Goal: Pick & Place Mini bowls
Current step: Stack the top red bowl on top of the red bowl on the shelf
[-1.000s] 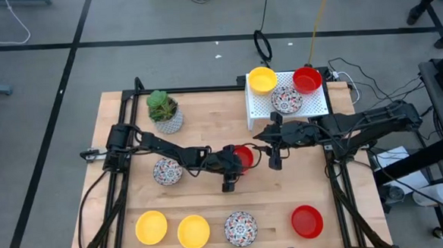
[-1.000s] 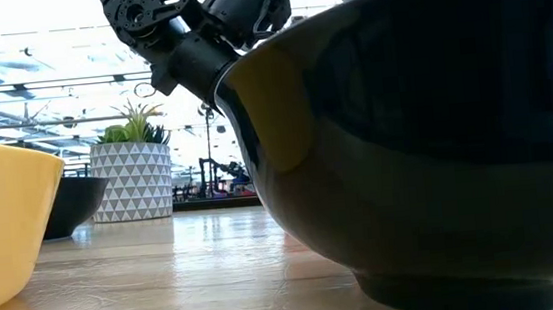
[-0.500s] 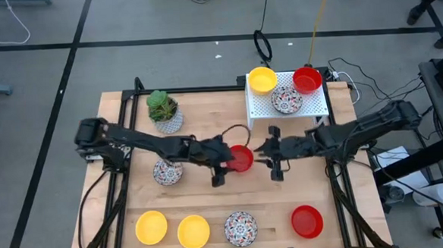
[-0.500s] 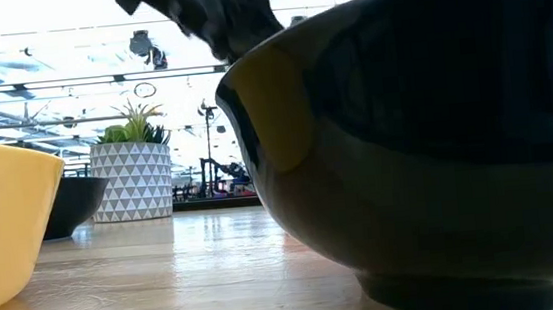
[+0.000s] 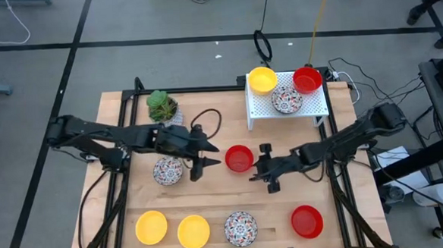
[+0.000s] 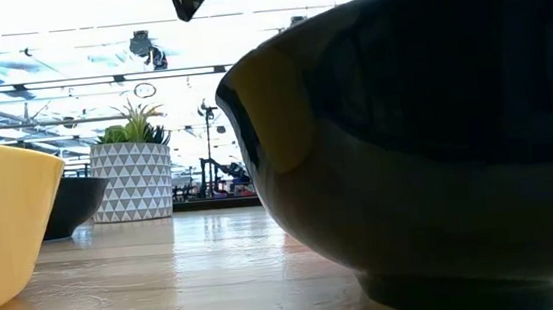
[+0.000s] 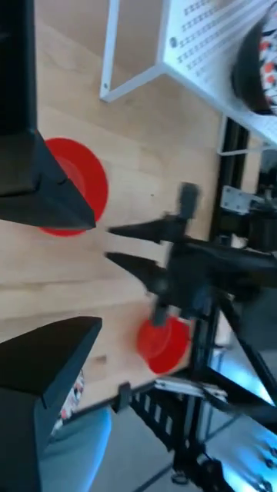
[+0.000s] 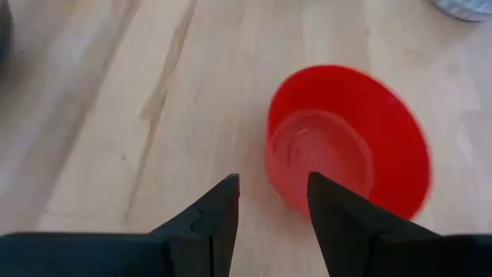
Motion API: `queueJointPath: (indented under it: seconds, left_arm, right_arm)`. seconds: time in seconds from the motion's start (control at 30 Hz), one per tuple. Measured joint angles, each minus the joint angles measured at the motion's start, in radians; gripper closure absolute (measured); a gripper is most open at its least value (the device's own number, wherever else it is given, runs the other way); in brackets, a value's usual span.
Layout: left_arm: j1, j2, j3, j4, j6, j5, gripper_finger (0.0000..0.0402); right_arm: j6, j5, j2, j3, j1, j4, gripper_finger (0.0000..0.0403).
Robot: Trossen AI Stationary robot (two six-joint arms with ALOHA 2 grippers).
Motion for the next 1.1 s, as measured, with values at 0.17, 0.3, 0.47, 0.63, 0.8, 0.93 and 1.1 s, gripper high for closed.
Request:
queueJointPath:
  seconds: [0.17,0.3,0.47,0.63,0.8,0.93,1.1]
  left_arm:
    - [-0.016,-0.043,0.000,-0.008,0.001,-0.001,0.0201]
    - [-0.022,-0.050,0.000,-0.002,0.005,-0.002,0.0201]
    - [-0.021,-0.049,0.000,-0.003,0.006,-0.003,0.0201]
    - [-0.022,-0.048,0.000,-0.008,0.008,-0.003,0.0201]
    - [-0.022,-0.048,0.000,-0.009,0.008,-0.003,0.0201]
    - [-0.022,-0.048,0.000,-0.025,0.008,-0.003,0.0201]
    - [-0.022,-0.048,0.000,-0.039,0.008,-0.003,0.0201]
  right_arm:
    - [-0.071,0.002,0.097,0.000,-0.010,0.065,0.0261]
    - [-0.102,0.005,0.130,0.002,-0.015,0.128,0.0261]
    - [-0.122,0.006,0.147,0.002,-0.026,0.172,0.0261]
    - [-0.119,0.004,0.181,0.002,-0.036,0.173,0.0261]
    - [-0.120,0.004,0.234,0.003,-0.036,0.181,0.0264]
    - [-0.127,0.004,0.268,0.003,-0.036,0.184,0.0292]
    - [-0.143,0.008,0.269,0.003,-0.035,0.184,0.0374]
